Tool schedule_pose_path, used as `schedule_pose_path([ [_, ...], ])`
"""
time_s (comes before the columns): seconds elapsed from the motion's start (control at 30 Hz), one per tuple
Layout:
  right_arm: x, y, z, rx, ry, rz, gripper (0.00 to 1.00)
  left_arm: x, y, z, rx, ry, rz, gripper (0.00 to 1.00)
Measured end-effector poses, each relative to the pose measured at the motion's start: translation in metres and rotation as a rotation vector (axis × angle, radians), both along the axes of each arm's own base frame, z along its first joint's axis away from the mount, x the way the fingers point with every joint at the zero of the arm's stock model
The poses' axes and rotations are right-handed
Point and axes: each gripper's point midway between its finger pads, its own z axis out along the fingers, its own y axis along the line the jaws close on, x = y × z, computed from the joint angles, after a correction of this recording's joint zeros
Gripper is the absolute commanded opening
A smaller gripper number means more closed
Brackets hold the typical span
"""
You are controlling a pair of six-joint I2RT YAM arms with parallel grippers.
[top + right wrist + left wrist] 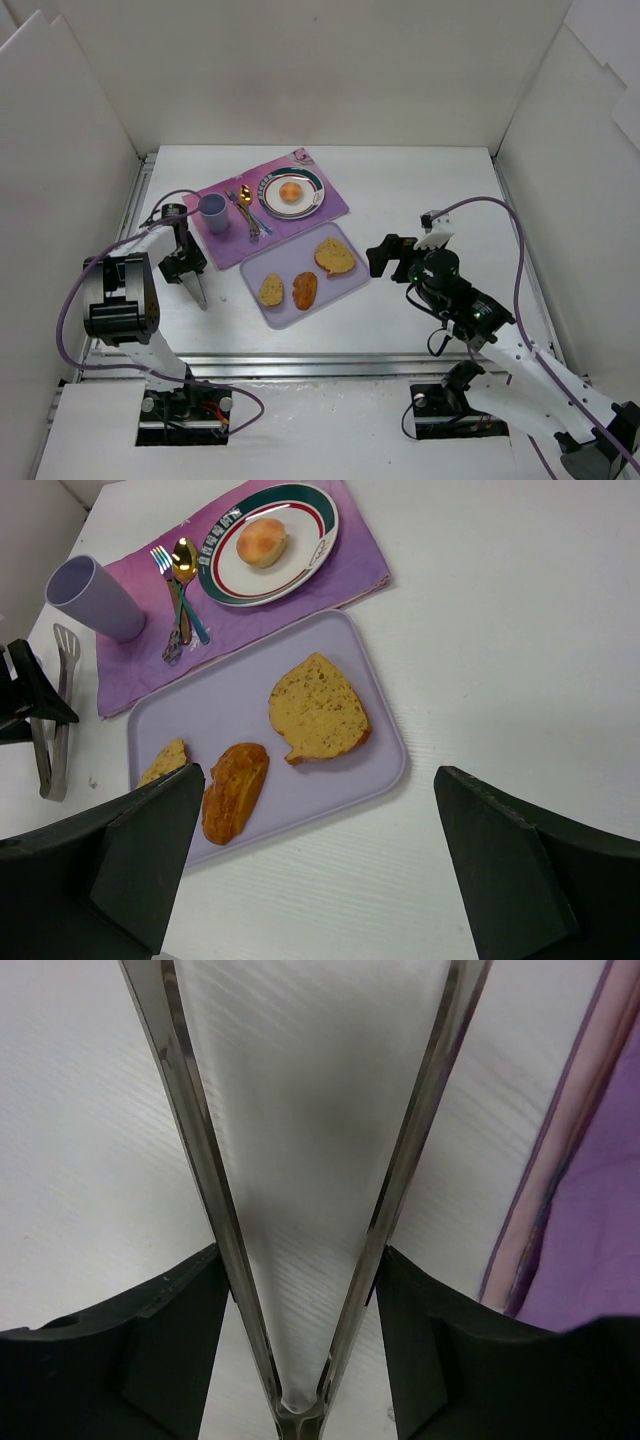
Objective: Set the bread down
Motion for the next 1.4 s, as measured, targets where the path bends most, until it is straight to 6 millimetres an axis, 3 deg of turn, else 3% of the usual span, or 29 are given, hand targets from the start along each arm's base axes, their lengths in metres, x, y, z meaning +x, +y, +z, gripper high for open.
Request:
schedule_pose_path([
  [0.37, 0.0, 0.0, 0.0, 0.0, 0.0, 0.0, 0.98, 0.015, 0.0, 0.0, -0.001, -0.049, -0.035, 0.69],
  [0.67, -0.001, 0.0, 0.002, 0.004, -0.005, 0.001, 0.98, 0.014, -0.001, 0.002, -0.002, -0.049, -0.03, 0.74],
  [0.7, -0.001, 0.0, 0.002, 0.004, -0.005, 0.001, 0.98, 0.013, -0.001, 0.003, -0.002, -0.049, -0.027, 0.76],
  [0.73, -0.001, 0.0, 0.002, 0.005, -0.006, 0.001, 0.98, 0.012, 0.0, 0.005, -0.001, -0.05, -0.024, 0.85],
  [0.87, -0.001, 0.0, 0.002, 0.005, -0.005, 0.001, 0.98, 0.009, 0.0, 0.021, 0.001, -0.077, -0.01, 0.87],
  [1.03, -0.001, 0.0, 0.002, 0.005, -0.006, 0.001, 0.98, 0.004, 0.003, 0.052, 0.022, -0.124, 0.013, 0.88],
  [1.13, -0.001, 0.0, 0.002, 0.005, -0.006, 0.001, 0.98, 0.006, 0.004, 0.08, 0.03, -0.163, 0.027, 0.88],
  [1.23, -0.001, 0.0, 0.002, 0.005, -0.007, 0.0, 0.98, 0.01, 0.002, 0.122, 0.037, -0.271, 0.023, 1.0],
  [1.4, -0.001, 0.0, 0.003, 0.006, -0.007, 0.002, 0.98, 0.0, -0.025, 0.213, 0.035, -0.529, -0.049, 1.0],
])
